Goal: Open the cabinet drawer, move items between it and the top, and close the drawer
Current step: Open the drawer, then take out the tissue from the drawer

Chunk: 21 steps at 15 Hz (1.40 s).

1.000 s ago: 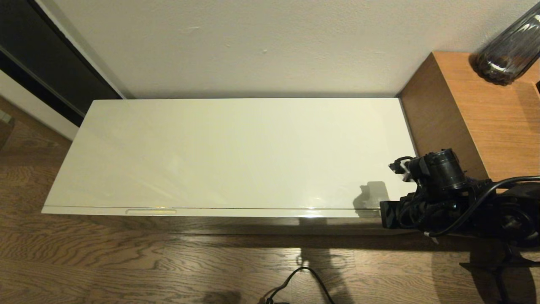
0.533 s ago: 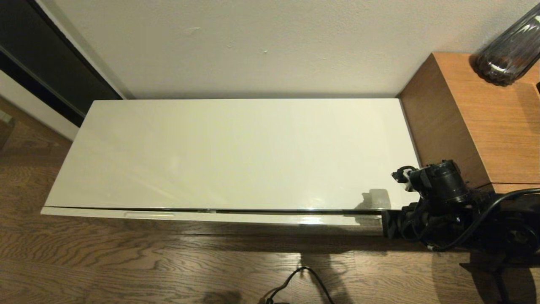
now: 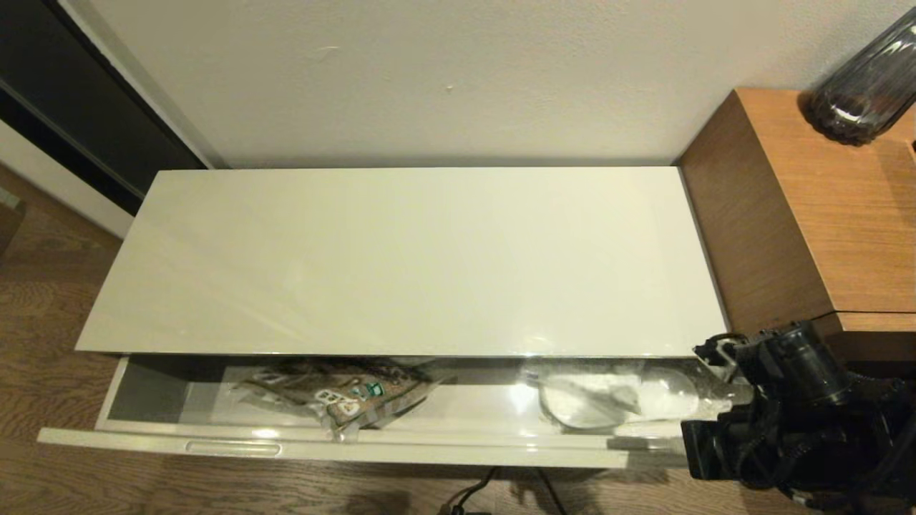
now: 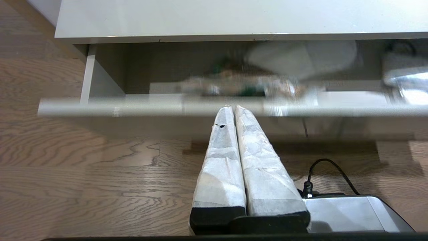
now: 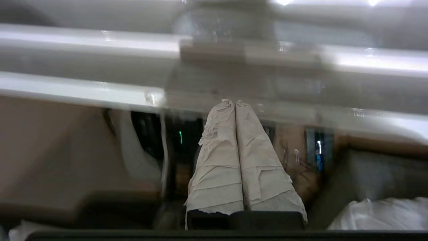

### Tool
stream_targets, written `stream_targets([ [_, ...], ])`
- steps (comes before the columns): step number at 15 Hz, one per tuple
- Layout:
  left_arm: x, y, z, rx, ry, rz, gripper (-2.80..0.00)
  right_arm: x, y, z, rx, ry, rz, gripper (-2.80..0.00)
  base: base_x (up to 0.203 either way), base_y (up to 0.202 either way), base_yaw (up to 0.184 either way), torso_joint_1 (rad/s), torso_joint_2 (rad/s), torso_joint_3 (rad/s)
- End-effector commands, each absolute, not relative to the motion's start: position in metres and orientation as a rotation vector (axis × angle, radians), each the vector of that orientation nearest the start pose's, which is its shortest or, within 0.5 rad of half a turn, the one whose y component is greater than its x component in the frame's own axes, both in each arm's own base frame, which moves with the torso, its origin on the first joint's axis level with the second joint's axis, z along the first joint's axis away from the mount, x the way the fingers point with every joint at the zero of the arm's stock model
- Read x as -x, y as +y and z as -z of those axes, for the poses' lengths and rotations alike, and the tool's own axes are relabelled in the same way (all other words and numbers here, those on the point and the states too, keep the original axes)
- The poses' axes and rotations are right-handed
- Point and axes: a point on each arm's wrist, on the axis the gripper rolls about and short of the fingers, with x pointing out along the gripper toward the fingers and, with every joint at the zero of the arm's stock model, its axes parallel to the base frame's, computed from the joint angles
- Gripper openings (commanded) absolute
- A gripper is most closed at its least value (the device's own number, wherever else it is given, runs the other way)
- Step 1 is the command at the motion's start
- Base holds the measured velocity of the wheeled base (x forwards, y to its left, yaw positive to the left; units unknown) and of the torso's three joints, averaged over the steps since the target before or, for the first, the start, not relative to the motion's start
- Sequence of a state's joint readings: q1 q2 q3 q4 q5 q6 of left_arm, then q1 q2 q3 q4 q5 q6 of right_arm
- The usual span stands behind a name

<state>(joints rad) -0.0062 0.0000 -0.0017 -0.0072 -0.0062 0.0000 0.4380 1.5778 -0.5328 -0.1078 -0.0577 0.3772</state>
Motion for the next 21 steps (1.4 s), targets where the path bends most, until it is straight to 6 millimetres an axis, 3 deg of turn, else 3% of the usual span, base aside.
stream_targets([
  [1,0.023,0.0,-0.077,0.0,-0.008,0.012,-2.8,-0.164,0.079,-0.125,-0.141,0.88,-0.207,-2.8,0.0,0.0,0.0,0.0,0.0,0.0],
  [4,0.023,0.0,-0.077,0.0,-0.008,0.012,-2.8,-0.114,0.057,-0.146,-0.167,0.837,-0.229,-2.8,0.0,0.0,0.0,0.0,0.0,0.0],
  [7,0.023,0.0,-0.077,0.0,-0.008,0.012,-2.8,-0.082,0.041,-0.153,-0.159,0.875,-0.221,-2.8,0.0,0.0,0.0,0.0,0.0,0.0],
  [21,0.023,0.0,-0.077,0.0,-0.008,0.012,-2.8,-0.056,0.028,-0.158,-0.149,0.909,-0.202,-2.8,0.0,0.0,0.0,0.0,0.0,0.0],
])
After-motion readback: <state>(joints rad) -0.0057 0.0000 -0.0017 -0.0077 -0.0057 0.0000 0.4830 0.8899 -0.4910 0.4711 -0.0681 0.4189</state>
